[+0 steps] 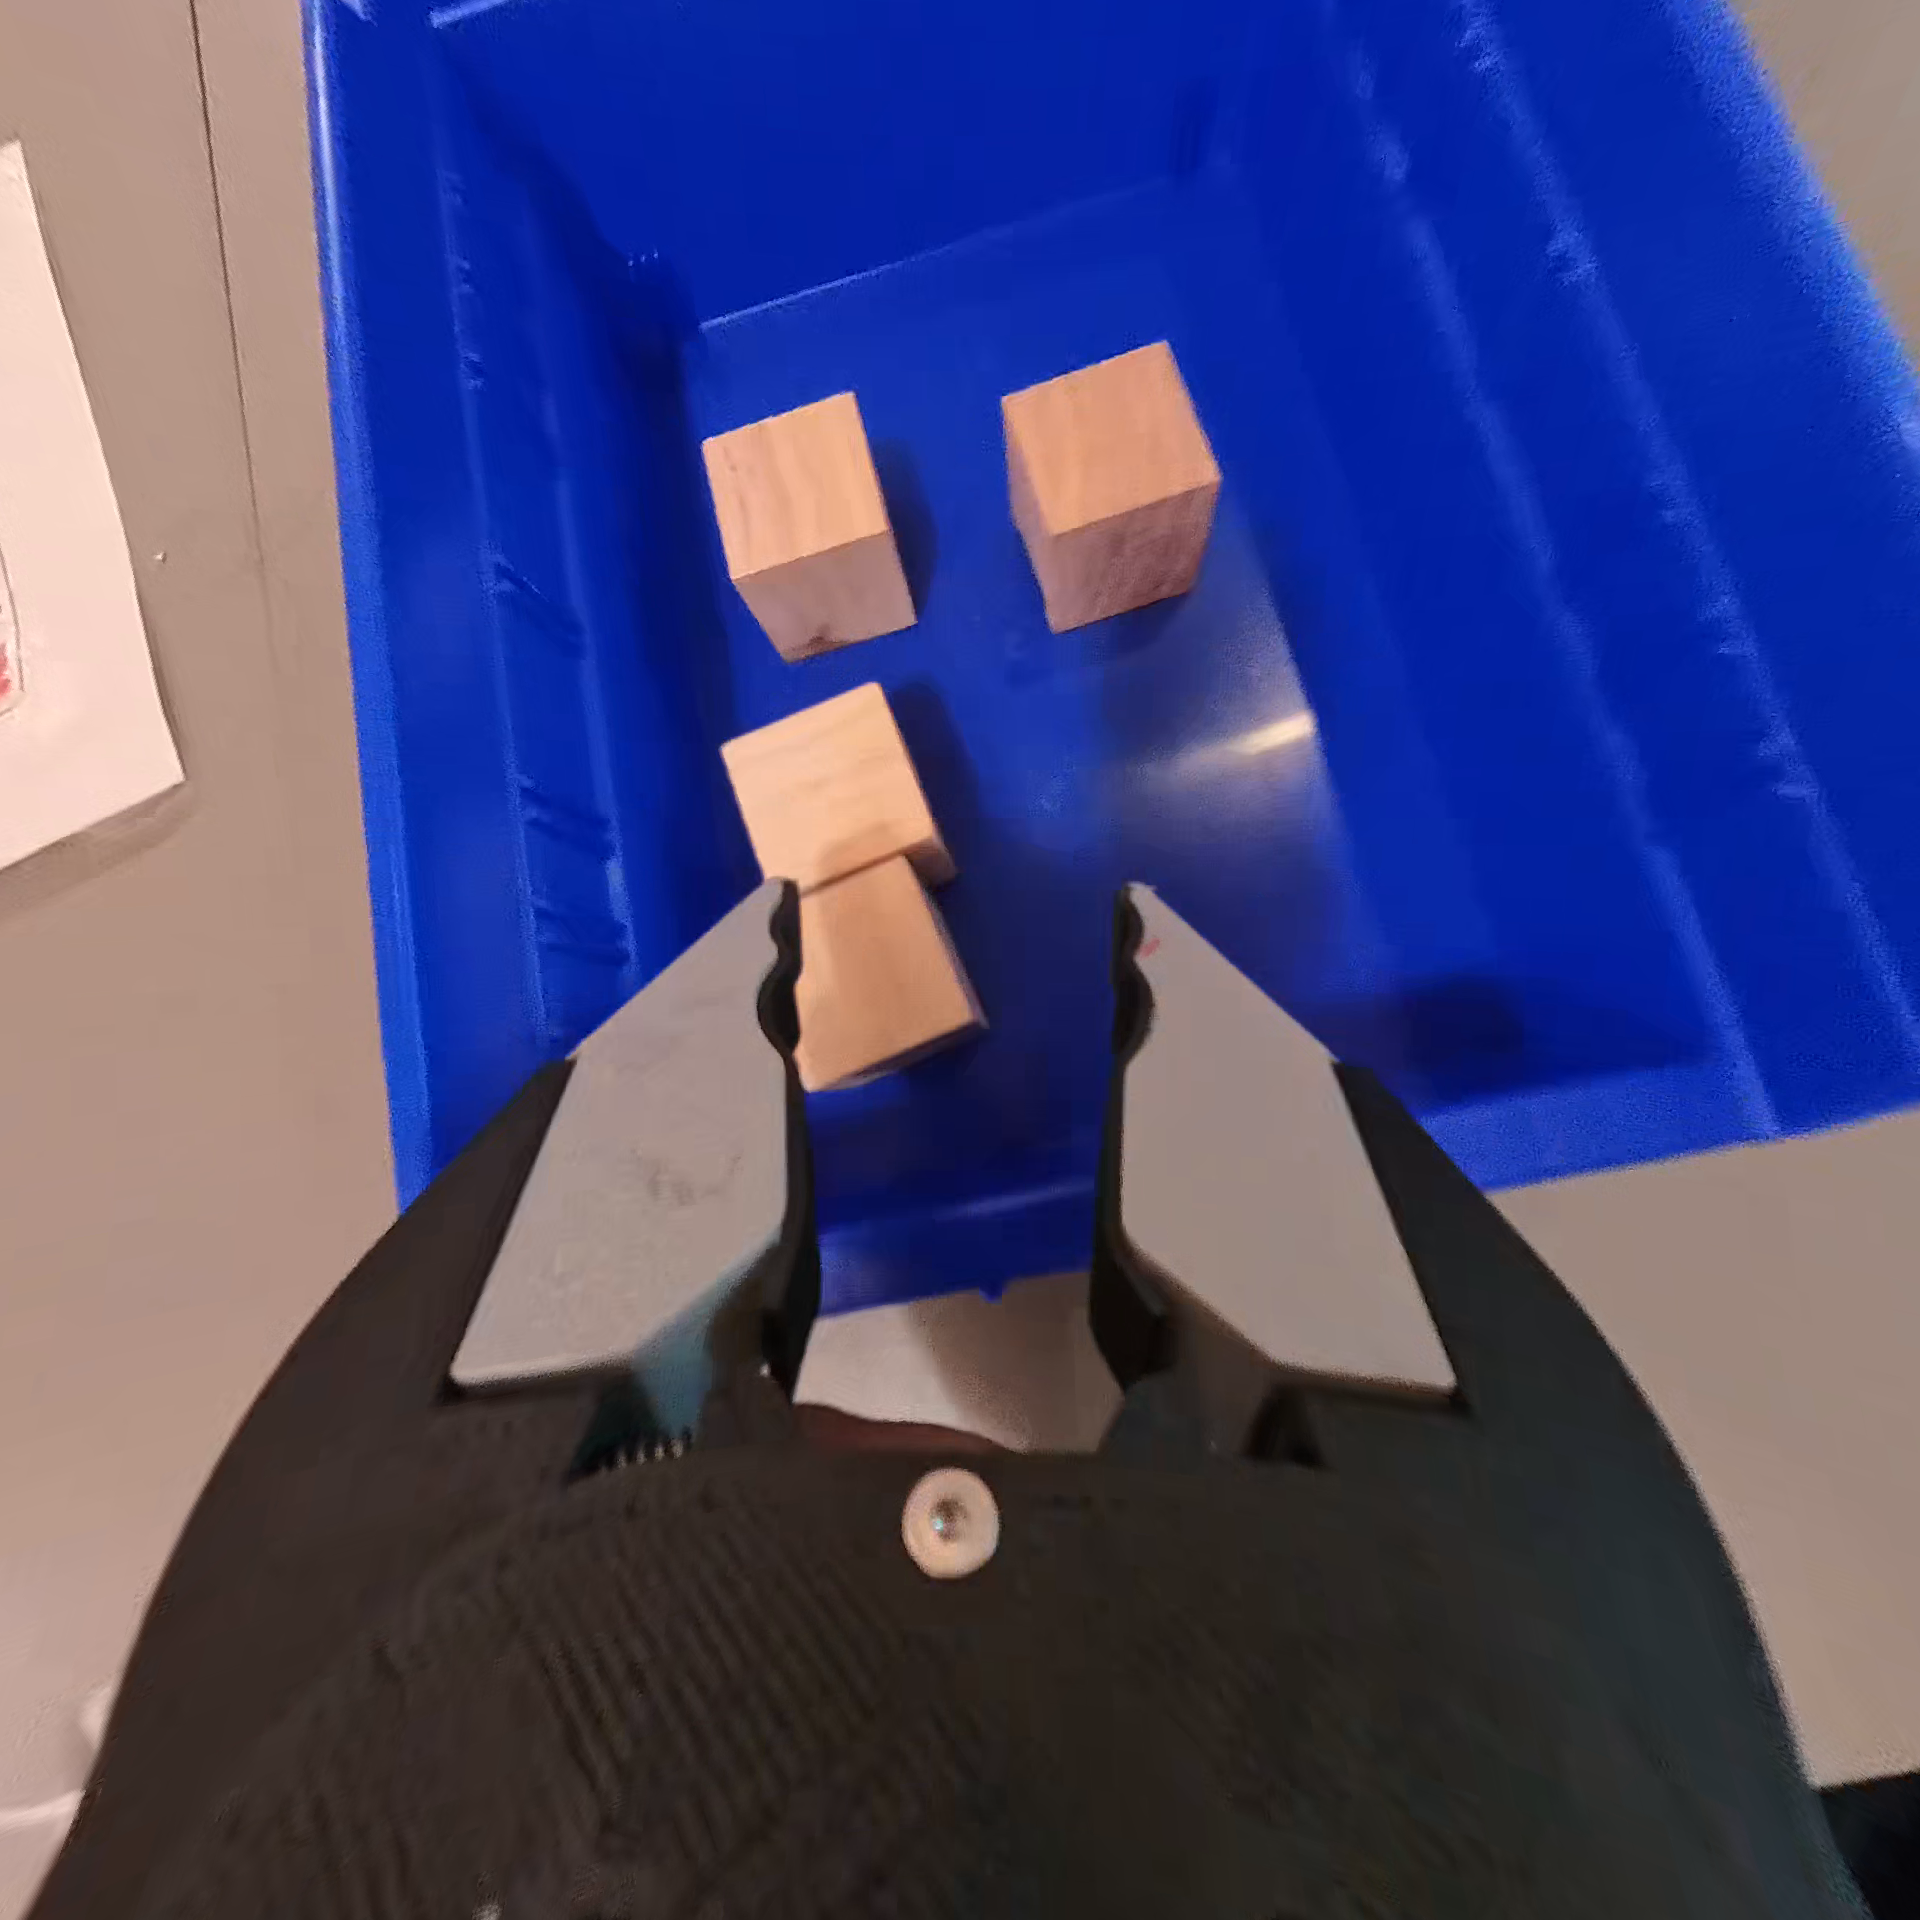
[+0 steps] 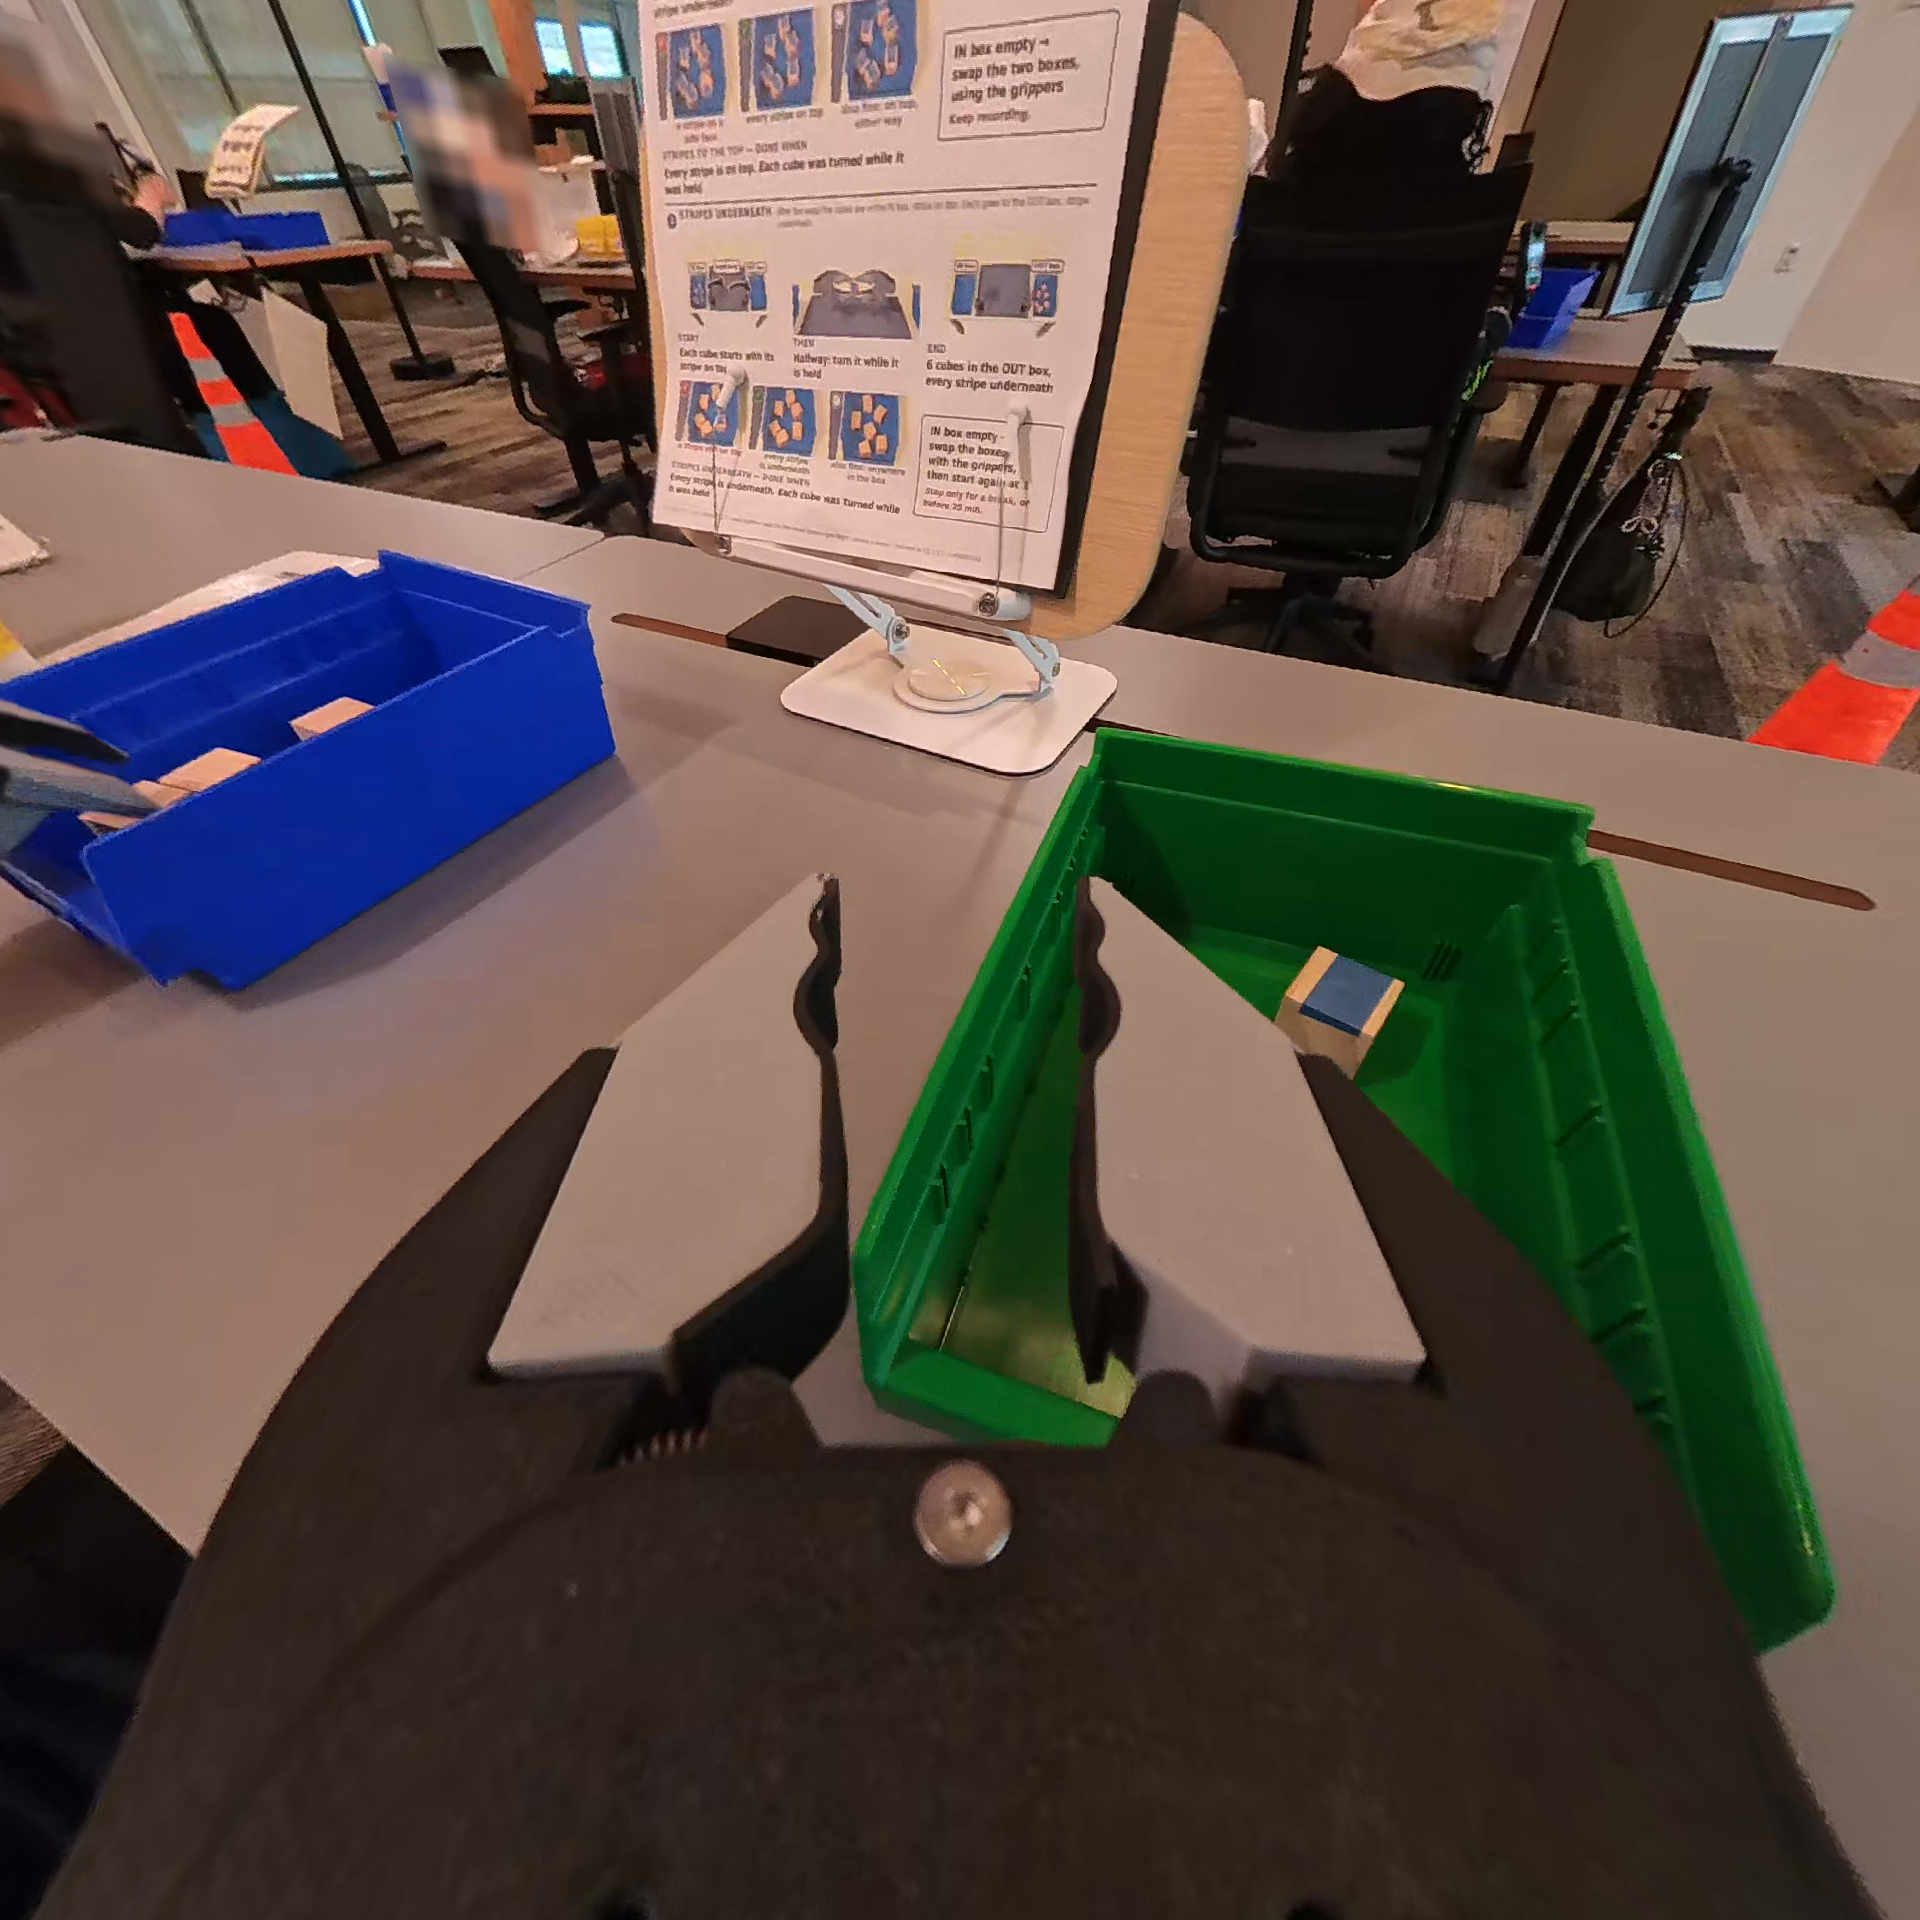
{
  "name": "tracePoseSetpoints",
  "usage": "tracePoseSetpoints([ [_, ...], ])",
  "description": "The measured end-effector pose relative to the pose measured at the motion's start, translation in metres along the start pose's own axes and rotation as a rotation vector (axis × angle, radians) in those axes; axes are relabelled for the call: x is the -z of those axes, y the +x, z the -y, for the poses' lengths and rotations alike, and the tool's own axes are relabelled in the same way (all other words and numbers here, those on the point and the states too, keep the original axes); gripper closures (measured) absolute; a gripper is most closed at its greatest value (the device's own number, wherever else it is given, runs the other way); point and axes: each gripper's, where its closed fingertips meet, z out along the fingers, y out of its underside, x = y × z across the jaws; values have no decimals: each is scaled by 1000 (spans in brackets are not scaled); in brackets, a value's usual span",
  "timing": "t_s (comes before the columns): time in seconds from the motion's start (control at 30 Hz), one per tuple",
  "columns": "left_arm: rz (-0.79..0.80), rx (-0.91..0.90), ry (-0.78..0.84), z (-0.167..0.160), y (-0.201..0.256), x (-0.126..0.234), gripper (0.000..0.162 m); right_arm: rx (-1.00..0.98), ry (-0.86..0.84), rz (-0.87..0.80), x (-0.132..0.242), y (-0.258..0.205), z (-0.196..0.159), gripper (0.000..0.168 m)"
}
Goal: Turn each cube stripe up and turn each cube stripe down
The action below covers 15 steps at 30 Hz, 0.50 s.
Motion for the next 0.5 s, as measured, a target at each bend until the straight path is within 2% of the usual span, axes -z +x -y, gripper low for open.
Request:
tracePoseSetpoints([
  [0.23, 26, 41, -158, 3, -21, -36, 96, 28, -2, 15, 0, -9, 1, 127],
  [0.33, 40, 46, -258, -11, -24, -54, 103, 38, 7, 15, 3, -11, 4, 127],
  [0.37, 62, 29, -273, -14, -28, -59, 112, 39, 14, 19, 4, -12, 5, 128],
  [0.5, 49, 11, -179, -2, -25, -60, 113, 49, 26, 37, 8, -20, 9, 128],
])
